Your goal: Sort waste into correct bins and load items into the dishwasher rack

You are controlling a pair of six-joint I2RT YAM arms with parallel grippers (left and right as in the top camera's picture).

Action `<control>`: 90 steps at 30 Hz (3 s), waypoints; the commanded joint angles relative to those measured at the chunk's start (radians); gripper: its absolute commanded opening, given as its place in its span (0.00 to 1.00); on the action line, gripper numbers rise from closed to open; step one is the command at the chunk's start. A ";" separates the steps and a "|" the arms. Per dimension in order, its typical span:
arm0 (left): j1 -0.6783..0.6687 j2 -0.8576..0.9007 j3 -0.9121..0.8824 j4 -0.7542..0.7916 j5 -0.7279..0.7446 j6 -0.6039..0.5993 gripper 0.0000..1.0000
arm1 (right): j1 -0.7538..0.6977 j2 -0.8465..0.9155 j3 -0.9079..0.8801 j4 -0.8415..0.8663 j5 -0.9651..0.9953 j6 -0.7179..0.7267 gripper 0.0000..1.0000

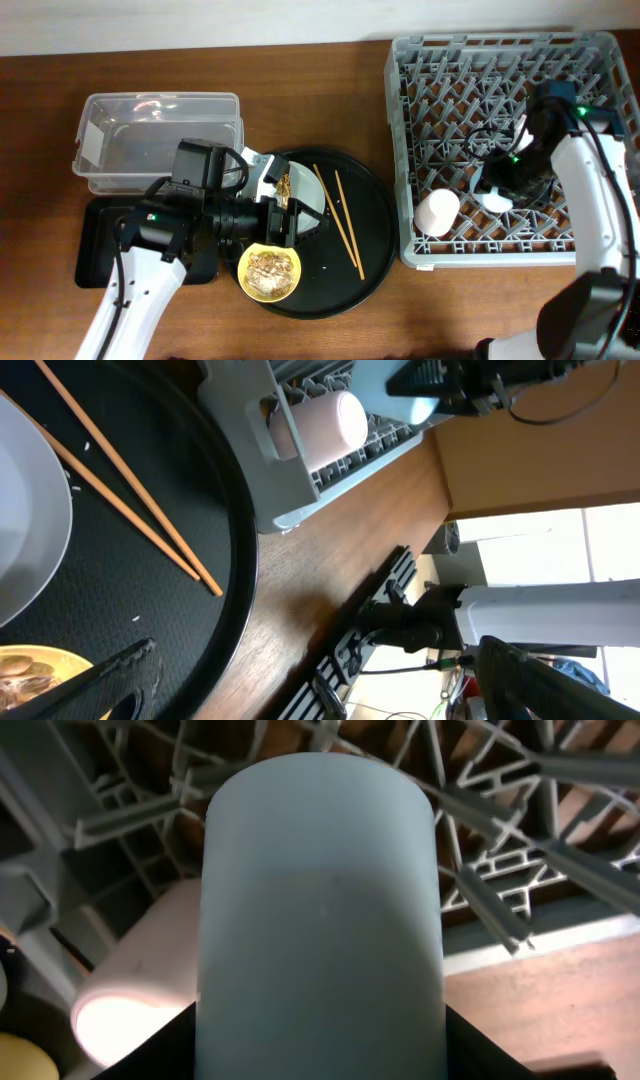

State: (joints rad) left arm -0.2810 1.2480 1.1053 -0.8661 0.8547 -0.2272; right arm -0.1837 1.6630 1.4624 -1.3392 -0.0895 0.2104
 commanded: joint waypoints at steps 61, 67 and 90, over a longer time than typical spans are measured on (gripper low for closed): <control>0.708 0.481 -0.060 -0.334 0.411 0.831 0.00 | 0.205 -0.539 0.231 -0.243 -0.371 -0.150 0.90; 0.850 0.515 -0.060 -0.536 0.445 0.989 0.00 | 0.205 -0.539 0.231 -0.242 -0.371 -0.150 0.90; 0.855 0.470 -0.060 -0.660 0.394 1.304 0.00 | 0.205 -0.539 0.231 -0.231 -0.371 -0.150 0.90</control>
State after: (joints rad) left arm 0.5755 1.7428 1.0443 -1.5677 1.2678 1.0969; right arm 0.0139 1.1252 1.6913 -1.5707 -0.4549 0.0528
